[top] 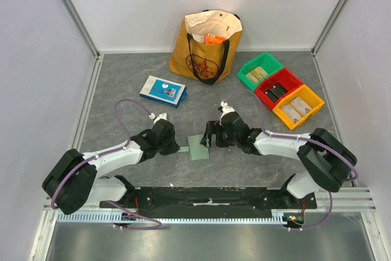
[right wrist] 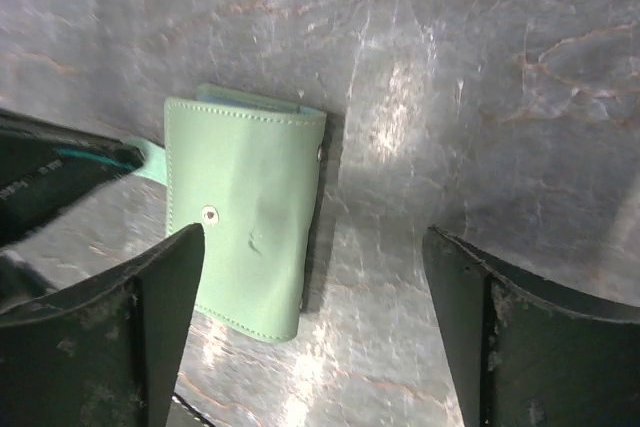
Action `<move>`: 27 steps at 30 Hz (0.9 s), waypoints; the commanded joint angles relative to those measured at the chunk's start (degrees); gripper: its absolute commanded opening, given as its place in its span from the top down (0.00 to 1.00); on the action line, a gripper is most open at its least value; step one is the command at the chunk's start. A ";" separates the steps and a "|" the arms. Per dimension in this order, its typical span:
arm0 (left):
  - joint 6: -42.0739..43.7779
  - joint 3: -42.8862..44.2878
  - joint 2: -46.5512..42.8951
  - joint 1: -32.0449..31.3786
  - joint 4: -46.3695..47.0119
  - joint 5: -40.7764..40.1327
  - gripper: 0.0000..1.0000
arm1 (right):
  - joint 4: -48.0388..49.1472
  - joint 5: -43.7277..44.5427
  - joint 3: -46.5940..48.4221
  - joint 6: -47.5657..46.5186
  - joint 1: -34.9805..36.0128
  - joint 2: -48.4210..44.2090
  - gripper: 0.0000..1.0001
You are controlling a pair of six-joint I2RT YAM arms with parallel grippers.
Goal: Take the credit cards out of the card holder
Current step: Open the card holder at the center of the board.
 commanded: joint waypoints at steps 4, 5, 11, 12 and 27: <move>-4.66 -4.01 -0.78 0.24 9.22 3.01 0.98 | -23.66 23.05 11.62 -10.08 12.11 -1.03 0.02; -4.83 -4.45 -0.86 0.15 9.57 3.01 0.98 | -25.42 25.25 13.30 -10.43 13.52 0.28 0.02; -5.54 -7.18 -1.04 0.15 13.88 3.89 0.98 | -33.42 35.45 22.09 -10.26 21.70 8.02 0.02; -5.54 -7.27 -1.04 0.24 14.06 3.80 0.98 | -34.74 36.68 23.67 -10.25 22.41 9.34 0.02; -3.70 -7.88 -2.45 0.24 13.63 3.28 0.98 | -46.44 51.28 31.95 -8.76 25.84 11.47 0.16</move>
